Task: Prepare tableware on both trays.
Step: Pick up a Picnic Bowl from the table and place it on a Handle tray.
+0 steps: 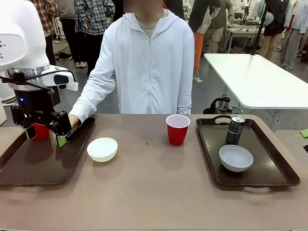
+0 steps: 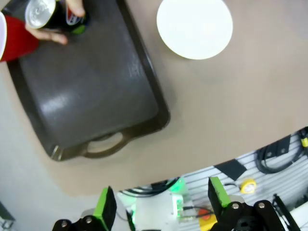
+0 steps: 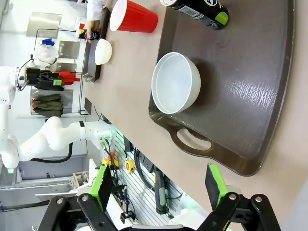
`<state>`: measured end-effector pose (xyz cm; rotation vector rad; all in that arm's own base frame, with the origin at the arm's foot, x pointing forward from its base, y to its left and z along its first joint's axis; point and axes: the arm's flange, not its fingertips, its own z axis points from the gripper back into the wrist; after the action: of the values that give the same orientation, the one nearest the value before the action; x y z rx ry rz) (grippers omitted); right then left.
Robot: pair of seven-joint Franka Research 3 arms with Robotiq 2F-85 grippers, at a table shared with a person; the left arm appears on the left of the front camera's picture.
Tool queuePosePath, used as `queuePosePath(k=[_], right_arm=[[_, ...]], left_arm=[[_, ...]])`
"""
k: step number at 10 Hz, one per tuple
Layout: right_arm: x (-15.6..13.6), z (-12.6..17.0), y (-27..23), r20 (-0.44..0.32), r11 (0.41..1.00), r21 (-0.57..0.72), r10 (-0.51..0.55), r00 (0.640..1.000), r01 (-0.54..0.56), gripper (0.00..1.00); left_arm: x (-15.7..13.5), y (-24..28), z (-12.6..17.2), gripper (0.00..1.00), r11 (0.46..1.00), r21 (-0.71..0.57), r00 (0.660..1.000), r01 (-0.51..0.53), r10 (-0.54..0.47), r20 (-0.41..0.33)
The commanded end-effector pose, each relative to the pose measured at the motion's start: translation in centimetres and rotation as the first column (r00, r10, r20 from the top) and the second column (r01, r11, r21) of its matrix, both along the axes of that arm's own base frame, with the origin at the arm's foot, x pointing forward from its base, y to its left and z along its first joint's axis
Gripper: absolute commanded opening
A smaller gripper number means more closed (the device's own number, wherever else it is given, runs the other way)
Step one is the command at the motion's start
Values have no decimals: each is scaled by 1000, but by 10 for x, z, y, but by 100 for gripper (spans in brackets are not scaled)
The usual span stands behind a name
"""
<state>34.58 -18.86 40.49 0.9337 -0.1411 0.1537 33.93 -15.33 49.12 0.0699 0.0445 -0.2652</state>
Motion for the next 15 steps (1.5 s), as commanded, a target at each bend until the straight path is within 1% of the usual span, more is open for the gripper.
queuePosePath(k=[1,2,3,5,7,11,15], right_arm=[[-2,0,1,15,1000,19,1,1000,-2,100],[-2,0,1,15,1000,19,1,1000,-2,100],[-2,0,1,15,1000,19,1,1000,-2,100],[-2,0,1,15,1000,19,1,1000,-2,100],[-2,0,1,15,1000,19,1,1000,-2,100],[-2,0,1,15,1000,19,1,1000,-2,100],[-2,0,1,15,1000,19,1,1000,-2,100]], left_arm=[[23,-6,-6,100,999,-22,999,-32,33,34],[42,-14,-16,100,997,-49,996,-56,60,66],[64,-23,-29,100,994,-65,992,-86,91,84],[90,-33,-48,100,988,-100,989,-120,128,76],[112,-41,-68,100,985,-121,986,-126,138,94],[122,-64,-104,100,991,-94,988,-93,104,115],[128,-66,-128,100,996,-69,990,-60,68,122]])
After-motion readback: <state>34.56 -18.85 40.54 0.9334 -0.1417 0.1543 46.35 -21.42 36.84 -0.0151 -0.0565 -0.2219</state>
